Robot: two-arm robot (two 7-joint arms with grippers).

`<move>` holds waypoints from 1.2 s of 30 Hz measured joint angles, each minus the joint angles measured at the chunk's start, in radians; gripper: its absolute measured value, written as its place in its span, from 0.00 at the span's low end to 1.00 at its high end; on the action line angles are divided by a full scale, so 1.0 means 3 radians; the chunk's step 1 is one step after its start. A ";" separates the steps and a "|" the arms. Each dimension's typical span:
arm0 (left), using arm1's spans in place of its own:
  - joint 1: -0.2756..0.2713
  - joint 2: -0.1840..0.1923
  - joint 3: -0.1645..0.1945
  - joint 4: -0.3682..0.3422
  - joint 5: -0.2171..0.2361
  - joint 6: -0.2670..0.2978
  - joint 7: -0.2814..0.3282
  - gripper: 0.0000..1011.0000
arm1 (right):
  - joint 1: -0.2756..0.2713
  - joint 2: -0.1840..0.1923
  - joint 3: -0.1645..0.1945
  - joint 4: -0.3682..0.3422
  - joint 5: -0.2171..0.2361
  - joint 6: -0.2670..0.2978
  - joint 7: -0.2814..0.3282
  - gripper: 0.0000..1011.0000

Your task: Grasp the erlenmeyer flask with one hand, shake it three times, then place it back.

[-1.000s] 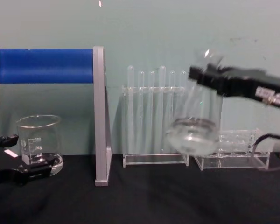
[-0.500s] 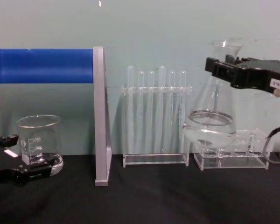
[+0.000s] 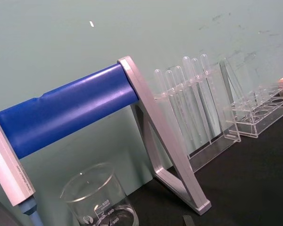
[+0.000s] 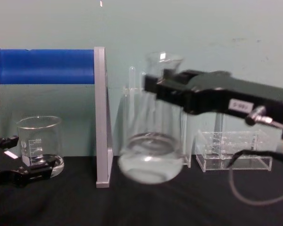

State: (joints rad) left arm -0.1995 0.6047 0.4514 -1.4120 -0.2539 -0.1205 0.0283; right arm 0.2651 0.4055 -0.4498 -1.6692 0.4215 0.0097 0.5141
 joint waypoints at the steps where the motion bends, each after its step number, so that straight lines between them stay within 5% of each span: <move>1: 0.0000 0.0000 0.0000 0.0000 0.0000 0.0000 0.0000 0.99 | 0.0008 0.0010 -0.0035 -0.0004 0.0005 -0.0008 0.0043 0.45; 9: 0.0000 0.0000 0.0000 0.0000 0.0000 0.0000 0.0000 0.99 | 0.0095 0.0076 -0.0298 -0.0021 0.0053 -0.0091 0.0347 0.45; 17: 0.0000 0.0000 0.0000 0.0000 0.0000 0.0000 0.0000 0.99 | 0.0141 0.0087 -0.0342 0.0037 0.0092 -0.0112 0.0292 0.45; 23: 0.0000 0.0000 0.0000 0.0000 0.0000 0.0000 0.0000 0.99 | 0.0137 0.0078 -0.0211 0.0108 0.0081 -0.0111 0.0029 0.45; 36: 0.0000 0.0000 0.0000 0.0000 0.0000 0.0000 0.0000 0.99 | -0.0002 0.0106 0.0354 0.0245 -0.0091 -0.0028 -0.0663 0.45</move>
State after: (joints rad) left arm -0.1995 0.6047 0.4514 -1.4120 -0.2539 -0.1205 0.0283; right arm 0.2644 0.4372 -0.3437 -1.5959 0.3943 0.0012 0.3151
